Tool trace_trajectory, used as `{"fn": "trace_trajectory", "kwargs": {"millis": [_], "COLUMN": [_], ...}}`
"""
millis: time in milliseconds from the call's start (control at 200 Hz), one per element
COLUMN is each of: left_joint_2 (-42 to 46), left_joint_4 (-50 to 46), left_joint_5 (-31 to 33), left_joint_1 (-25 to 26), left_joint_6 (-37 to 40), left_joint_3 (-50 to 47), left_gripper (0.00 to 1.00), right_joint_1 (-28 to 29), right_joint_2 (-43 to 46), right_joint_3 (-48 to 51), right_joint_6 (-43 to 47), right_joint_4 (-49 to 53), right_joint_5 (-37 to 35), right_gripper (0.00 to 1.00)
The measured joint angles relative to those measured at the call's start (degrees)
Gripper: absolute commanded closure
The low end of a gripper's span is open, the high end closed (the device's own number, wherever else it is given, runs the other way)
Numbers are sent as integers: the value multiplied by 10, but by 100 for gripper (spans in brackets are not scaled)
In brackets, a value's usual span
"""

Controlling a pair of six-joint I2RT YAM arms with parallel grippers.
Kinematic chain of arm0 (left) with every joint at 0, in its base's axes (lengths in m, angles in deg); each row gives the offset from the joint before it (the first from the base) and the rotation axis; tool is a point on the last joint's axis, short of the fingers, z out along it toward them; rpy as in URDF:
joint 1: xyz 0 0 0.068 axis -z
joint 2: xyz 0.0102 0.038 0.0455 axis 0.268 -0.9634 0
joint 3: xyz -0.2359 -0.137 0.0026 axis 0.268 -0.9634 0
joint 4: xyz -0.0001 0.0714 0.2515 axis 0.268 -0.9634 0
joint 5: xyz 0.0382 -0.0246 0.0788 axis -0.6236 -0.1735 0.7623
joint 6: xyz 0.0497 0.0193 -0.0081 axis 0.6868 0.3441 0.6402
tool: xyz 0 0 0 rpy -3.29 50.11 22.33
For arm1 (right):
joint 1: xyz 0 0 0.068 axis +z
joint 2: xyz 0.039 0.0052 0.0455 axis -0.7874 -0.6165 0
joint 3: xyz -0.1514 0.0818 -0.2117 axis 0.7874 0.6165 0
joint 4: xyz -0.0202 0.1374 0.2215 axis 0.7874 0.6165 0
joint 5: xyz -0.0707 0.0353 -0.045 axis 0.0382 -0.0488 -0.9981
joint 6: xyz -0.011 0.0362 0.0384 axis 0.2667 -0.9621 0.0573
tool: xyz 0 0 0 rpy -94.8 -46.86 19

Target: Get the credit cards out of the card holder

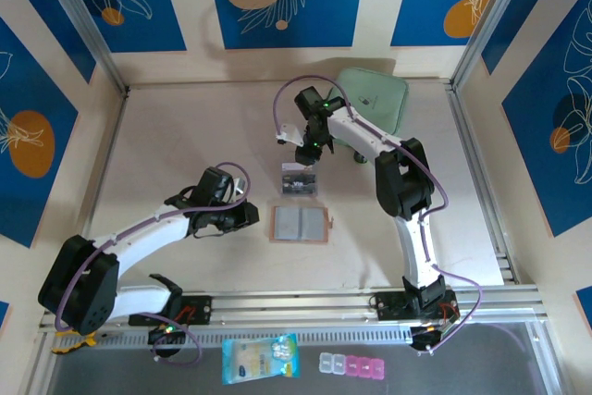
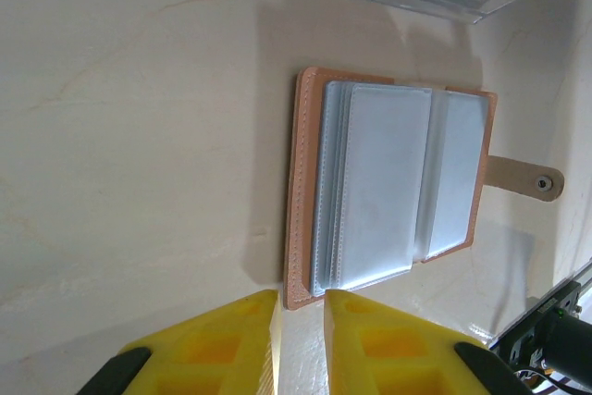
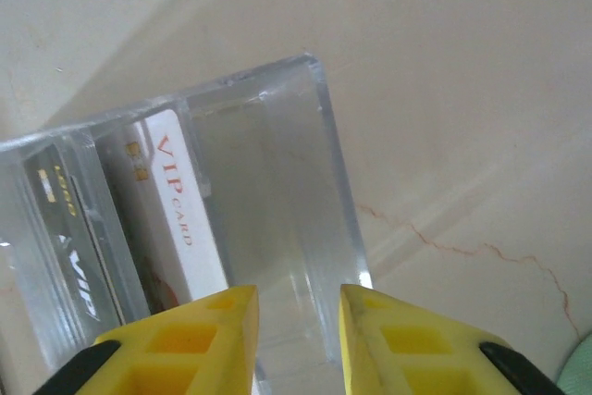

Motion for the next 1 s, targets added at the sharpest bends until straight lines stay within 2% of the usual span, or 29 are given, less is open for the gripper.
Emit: {"fn": "trace_trajectory", "kwargs": {"millis": [380,515,660,1000], "left_joint_2": [-1,-10,-24,-90], "left_joint_4": [5,16,33,74], "left_joint_5": [-8,-13,-23,-40], "left_joint_1": [-1,-1,-1,12], "left_joint_6": [0,0,-2,-5], "left_joint_3": [0,0,0,0], "left_gripper": [79,79,81,89], "right_joint_1": [5,9,17,80], "right_joint_2": [52,67,104,253], "right_joint_3": [25,35,78,310], "right_joint_6": [1,-33,-130,-455], "right_joint_4": [2,-3,-40,-221], "right_joint_5": [-5,-2,22,89], "right_gripper": [70,70,71,77]}}
